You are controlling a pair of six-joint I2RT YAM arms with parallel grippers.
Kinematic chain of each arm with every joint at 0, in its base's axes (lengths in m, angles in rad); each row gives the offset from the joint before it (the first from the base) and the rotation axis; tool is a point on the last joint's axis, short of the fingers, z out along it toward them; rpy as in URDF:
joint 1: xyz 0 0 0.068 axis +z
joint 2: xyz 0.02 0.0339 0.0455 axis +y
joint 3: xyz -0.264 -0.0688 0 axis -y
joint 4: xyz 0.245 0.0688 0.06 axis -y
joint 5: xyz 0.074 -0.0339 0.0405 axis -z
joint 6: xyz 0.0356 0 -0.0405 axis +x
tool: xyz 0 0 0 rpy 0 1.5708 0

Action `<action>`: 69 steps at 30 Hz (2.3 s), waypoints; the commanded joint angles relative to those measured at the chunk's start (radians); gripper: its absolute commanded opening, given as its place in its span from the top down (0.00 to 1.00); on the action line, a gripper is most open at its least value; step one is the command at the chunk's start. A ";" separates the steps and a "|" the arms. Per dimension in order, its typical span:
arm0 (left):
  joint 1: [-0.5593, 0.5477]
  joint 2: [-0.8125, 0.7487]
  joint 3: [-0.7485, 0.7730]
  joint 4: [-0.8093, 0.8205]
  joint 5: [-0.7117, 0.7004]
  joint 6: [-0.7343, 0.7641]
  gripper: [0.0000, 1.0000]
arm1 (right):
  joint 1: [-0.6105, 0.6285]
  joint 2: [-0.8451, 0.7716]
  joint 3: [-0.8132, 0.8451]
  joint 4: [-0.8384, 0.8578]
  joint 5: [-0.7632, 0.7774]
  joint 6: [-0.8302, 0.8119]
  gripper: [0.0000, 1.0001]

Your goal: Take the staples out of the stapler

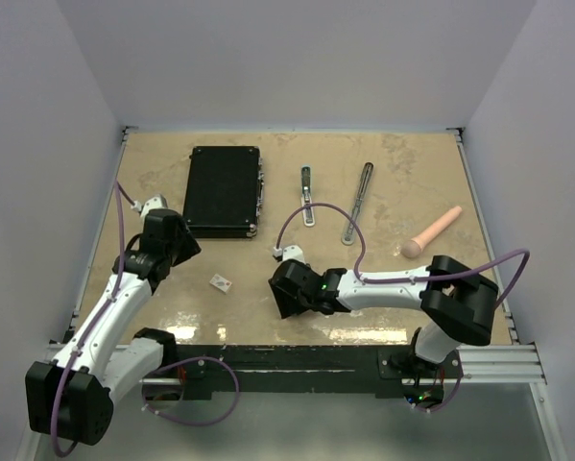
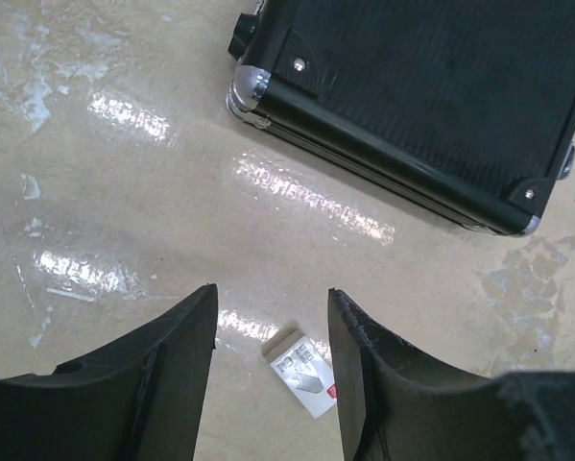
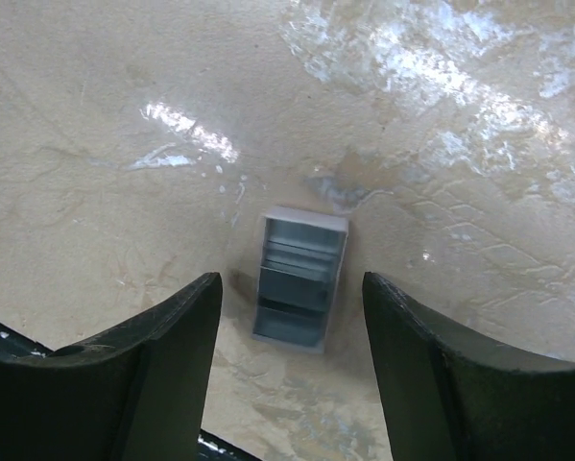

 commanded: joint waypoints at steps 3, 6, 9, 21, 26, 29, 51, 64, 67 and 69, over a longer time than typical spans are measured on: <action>0.015 0.016 0.019 -0.004 0.005 -0.026 0.46 | 0.012 -0.007 0.051 -0.003 0.045 0.015 0.36; 0.015 0.007 0.014 0.005 0.004 -0.017 0.47 | 0.013 -0.037 0.058 -0.019 0.050 0.020 0.36; 0.015 0.002 0.005 0.006 -0.015 -0.017 0.47 | 0.012 -0.035 0.074 -0.042 0.059 0.024 0.35; 0.035 0.048 -0.001 -0.034 0.020 -0.106 0.55 | 0.015 -0.012 0.023 -0.009 0.067 0.052 0.42; 0.057 0.137 0.005 -0.061 0.044 -0.126 0.57 | 0.032 0.012 0.023 -0.009 0.064 0.064 0.46; 0.067 0.155 0.005 -0.058 0.037 -0.130 0.58 | 0.039 0.017 0.021 -0.010 0.080 0.070 0.46; 0.092 0.237 -0.035 0.009 0.142 -0.121 0.65 | 0.056 0.052 0.061 0.031 0.119 0.011 0.65; 0.092 0.277 -0.035 0.003 0.183 -0.121 0.66 | 0.076 0.252 0.274 0.115 0.058 -0.084 0.65; 0.092 0.280 -0.032 -0.004 0.185 -0.123 0.66 | 0.091 0.275 0.302 0.134 0.044 -0.100 0.64; 0.090 0.280 -0.030 -0.014 0.180 -0.126 0.66 | 0.107 0.278 0.314 0.145 0.042 -0.114 0.62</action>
